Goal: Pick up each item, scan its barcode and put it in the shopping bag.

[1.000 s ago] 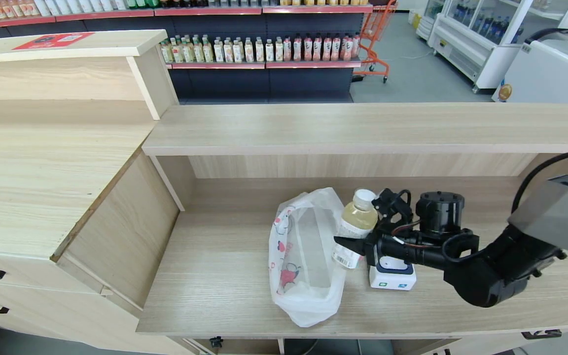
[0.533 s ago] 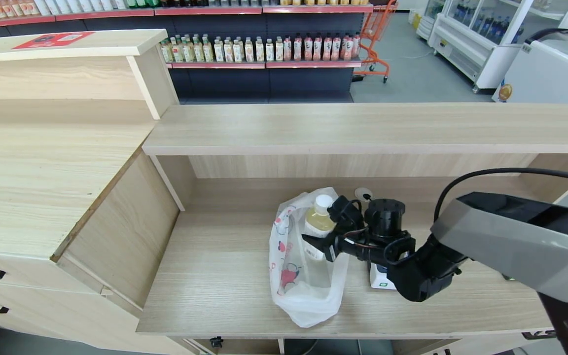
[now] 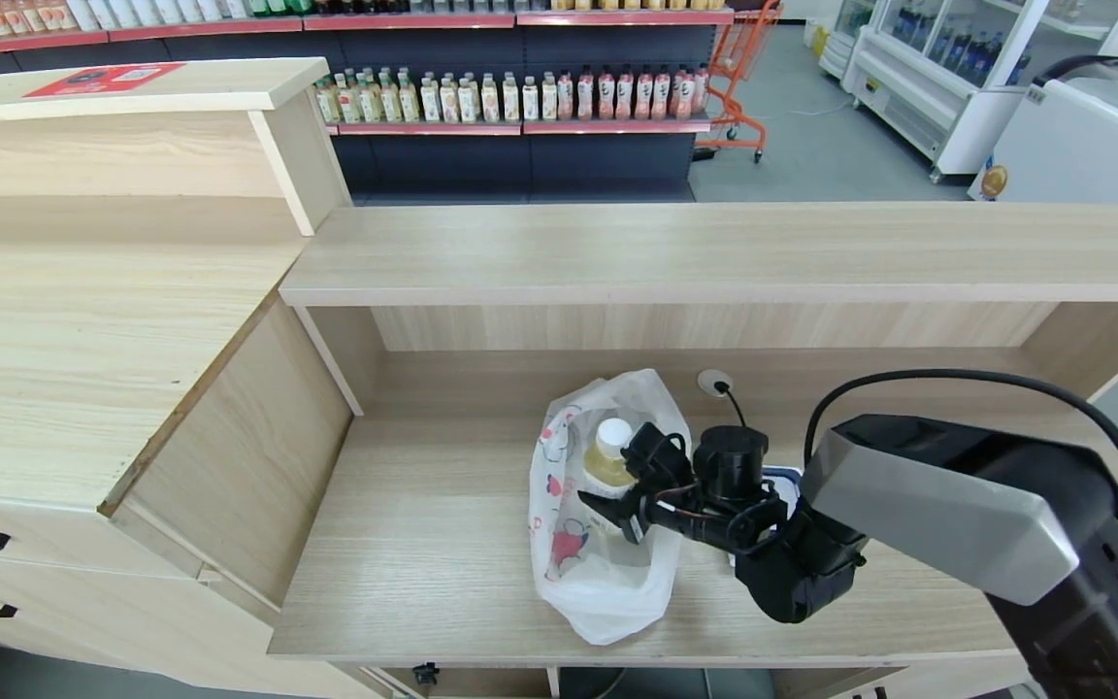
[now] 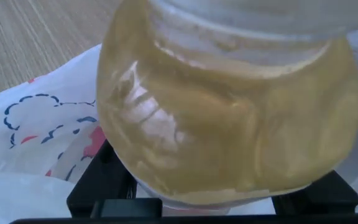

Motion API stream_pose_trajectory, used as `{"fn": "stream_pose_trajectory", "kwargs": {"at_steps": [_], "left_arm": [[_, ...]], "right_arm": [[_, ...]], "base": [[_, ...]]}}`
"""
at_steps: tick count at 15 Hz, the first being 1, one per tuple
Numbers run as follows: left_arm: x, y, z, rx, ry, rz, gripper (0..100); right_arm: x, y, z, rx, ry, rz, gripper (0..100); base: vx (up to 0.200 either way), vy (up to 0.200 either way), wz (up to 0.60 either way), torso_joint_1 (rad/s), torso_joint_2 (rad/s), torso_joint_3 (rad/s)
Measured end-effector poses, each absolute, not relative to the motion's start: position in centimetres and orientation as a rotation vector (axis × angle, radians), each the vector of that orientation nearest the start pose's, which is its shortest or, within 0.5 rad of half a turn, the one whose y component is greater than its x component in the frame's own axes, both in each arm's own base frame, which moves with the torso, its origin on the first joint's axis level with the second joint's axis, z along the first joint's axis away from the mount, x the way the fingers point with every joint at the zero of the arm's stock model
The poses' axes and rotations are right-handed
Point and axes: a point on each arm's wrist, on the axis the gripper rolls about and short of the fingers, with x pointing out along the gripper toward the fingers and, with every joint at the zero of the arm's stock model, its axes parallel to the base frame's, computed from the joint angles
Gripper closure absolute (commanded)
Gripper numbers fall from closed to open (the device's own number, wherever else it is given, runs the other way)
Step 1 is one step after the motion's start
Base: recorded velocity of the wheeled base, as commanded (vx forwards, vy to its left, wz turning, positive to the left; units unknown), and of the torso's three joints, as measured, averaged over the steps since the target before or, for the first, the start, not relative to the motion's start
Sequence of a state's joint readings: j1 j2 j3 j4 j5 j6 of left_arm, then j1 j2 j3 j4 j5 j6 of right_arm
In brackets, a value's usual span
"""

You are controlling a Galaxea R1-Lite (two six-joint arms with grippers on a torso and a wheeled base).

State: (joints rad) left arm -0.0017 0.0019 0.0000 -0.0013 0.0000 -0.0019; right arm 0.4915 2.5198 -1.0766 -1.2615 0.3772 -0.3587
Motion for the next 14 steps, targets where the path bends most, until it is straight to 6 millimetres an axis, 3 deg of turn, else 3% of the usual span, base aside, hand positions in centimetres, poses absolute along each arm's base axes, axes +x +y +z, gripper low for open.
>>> {"fn": "stream_pose_trajectory", "kwargs": {"at_steps": [4,8,10,14], "left_arm": [[-2.3,0.0,7.6,-0.002,0.001,-0.002,0],[-2.3,0.0,7.6,-0.002,0.001,-0.002,0],[-2.3,0.0,7.6,-0.002,0.001,-0.002,0],[-2.3,0.0,7.6,-0.002,0.001,-0.001,0]], "right_arm": [[38.1,20.6,-0.8,-0.328,0.059,0.880,0],[36.9,19.1,3.0,-0.126,0.130,0.846,0],[36.1,17.0,5.8,-0.024,0.182,0.802,0],[33.4,10.2,10.9,0.086,0.262,0.663,0]], "base": [[0.000,0.000,0.00,0.000,0.00,0.000],[0.000,0.000,0.00,0.000,0.00,0.000],[0.000,0.000,0.00,0.000,0.00,0.000],[0.000,0.000,0.00,0.000,0.00,0.000]]}}
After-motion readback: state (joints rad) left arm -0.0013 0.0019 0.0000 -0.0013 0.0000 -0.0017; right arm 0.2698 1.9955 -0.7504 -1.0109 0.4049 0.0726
